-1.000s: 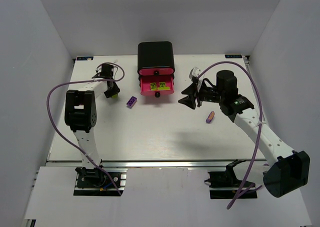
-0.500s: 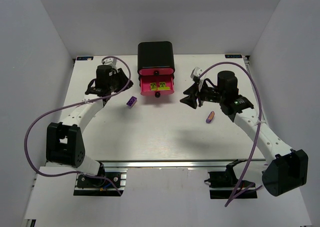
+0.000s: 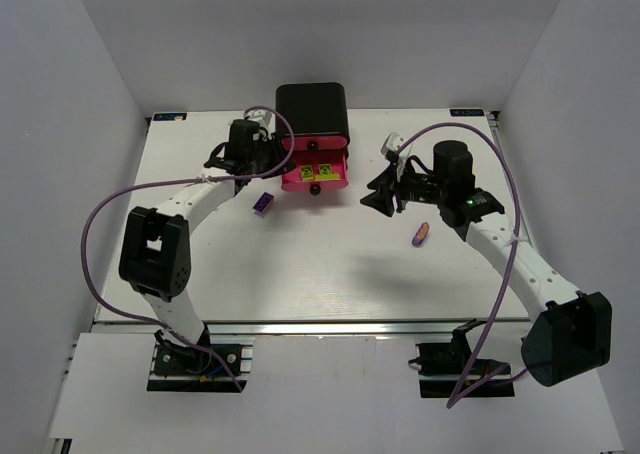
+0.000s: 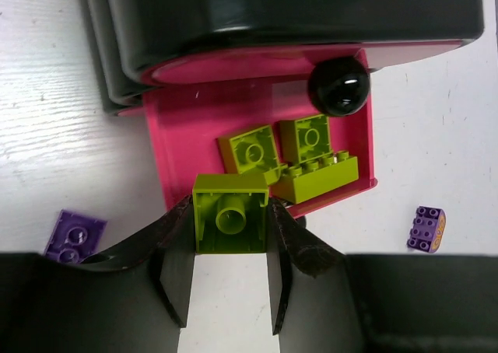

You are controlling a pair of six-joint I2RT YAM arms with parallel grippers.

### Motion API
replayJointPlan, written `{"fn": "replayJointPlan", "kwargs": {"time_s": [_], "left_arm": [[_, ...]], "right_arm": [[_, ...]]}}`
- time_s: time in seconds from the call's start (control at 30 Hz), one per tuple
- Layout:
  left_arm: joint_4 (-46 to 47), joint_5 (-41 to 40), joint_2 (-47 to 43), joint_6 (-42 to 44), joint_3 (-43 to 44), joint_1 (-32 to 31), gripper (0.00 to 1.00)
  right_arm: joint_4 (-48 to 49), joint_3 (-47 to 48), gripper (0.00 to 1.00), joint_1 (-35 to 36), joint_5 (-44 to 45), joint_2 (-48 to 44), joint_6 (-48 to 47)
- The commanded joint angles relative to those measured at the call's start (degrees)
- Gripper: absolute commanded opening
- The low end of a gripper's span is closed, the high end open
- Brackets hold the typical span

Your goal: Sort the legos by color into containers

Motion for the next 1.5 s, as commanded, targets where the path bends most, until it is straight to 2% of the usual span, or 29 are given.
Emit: {"fn": "replayJointPlan", "kwargs": {"time_s": [0.0, 0.07, 0.1, 0.23, 0.3, 0.4, 0.5, 0.53, 0.57, 0.6, 0.63, 0.67, 0.7, 0.73, 0.77, 0.8, 0.83, 0.87, 0.9, 0.93, 1.0, 1.3, 1.47], "left_arm": [[-1.79, -2.45, -0.04, 1.36, 4.11, -1.44, 0.19], [-2.67, -3.5, 1.28, 1.62, 5.08, -1.45, 0.29], [-3.37, -4.29, 1.98, 1.62, 5.78, -1.45, 0.42], [-5.05, -5.79, 3.13, 1.54, 7.71, -1.97, 0.62], [-5.58, -6.14, 3.57, 1.45, 8.5, -1.97, 0.67], [-6.45, -6.32, 3.4, 1.54, 9.38, -2.5, 0.68], [-7.95, -6.5, 1.03, 1.89, 10.97, -2.5, 0.59], [-7.95, -6.5, -0.2, 2.15, 10.62, -2.5, 0.5], [-7.95, -6.85, -1.69, 2.41, 10.01, -2.5, 0.16], [-7.78, -7.2, -5.53, 2.59, 9.13, -1.98, 0.0], [-7.86, -7.2, -7.57, 2.77, 7.82, -1.19, 0.0], [-7.6, -7.03, -10.11, 3.29, 4.24, -1.18, 0.0], [-6.9, -7.72, -15.36, 3.73, 1.76, -1.18, 0.0], [-6.29, -9.29, -18.11, 4.95, -0.78, -1.18, 0.0], [-5.32, -12.79, -20.92, 5.57, -5.94, -1.18, 0.0], [-4.79, -14.04, -23.56, 5.93, -8.6, -1.18, 0.03], [-4.44, -15.62, -28.11, 6.89, -10.98, -1.18, 0.12], [-3.48, -17.38, -30.07, 7.68, -14.92, -1.18, 0.23], [-3.21, -20.53, -31.66, 8.21, -16.35, -1.18, 0.43], [-3.29, -21.86, -33.85, 8.91, -17.15, -1.18, 0.52], [-4.17, -24.5, -35.1, 10.06, -16.9, -1.18, 0.62], [-3.47, -22.14, -38.52, 10.15, -17.77, -1.18, 0.67], [-3.03, -22.67, -40.2, 9.71, -18.21, -1.18, 0.67]], "right_arm": [[2.02, -0.68, 0.51, -0.71, -1.15, -0.01, 0.14], [2.02, -0.68, 0.52, -0.8, -1.33, 0.08, 0.05], [2.02, -0.68, 0.52, -0.88, -1.5, 0.08, 0.05], [1.93, -0.76, 0.52, -1.23, -1.68, 0.08, 0.05], [2.02, -0.76, 0.53, -1.32, -1.94, 0.16, 0.05], [1.76, -0.68, 0.53, -1.76, -2.12, 0.34, -0.65], [0.18, -0.24, 0.52, -1.33, -3.77, 0.95, -5.28], [-2.0, -0.24, 0.51, -1.41, -4.83, 1.3, -8.35], [-3.33, -0.06, 0.46, -1.24, -6.06, 1.65, -12.21], [-4.82, 0.03, 0.41, -0.54, -8.33, 2.96, -20.95], [-8.75, 0.46, 0.32, -0.19, -9.05, 3.93, -25.83], [-10.01, 1.25, 0.12, 0.43, -9.06, 5.07, -25.87], [-10.89, 1.69, 0.04, 1.74, -6.1, 7.43, -36.93], [-10.99, 2.13, 0.0, 3.23, -4.07, 8.85, -39.47], [-10.47, 3.79, 0.0, 4.12, -2.22, 10.52, -41.33], [-10.46, 5.11, 0.0, 4.82, 2.15, 14.1, -42.91], [-10.46, 6.52, 0.0, 7.44, 4.28, 16.4, -44.75], [-9.94, 8.27, 0.0, 8.33, 6.73, 18.86, -44.86], [-9.76, 12.03, 0.0, 9.04, 11.11, 23.41, -44.6], [-9.24, 14.07, 0.0, 11.13, 13.59, 25.54, -42.77], [-5.73, 18.54, 0.0, 12.29, 21.56, 31.24, -39.6], [4.99, 27.97, 0.0, 15.9, 38.9, 44.36, -33.09], [10.72, 30.96, 0.0, 17.31, 45.95, 47.7, -30.45]]}}
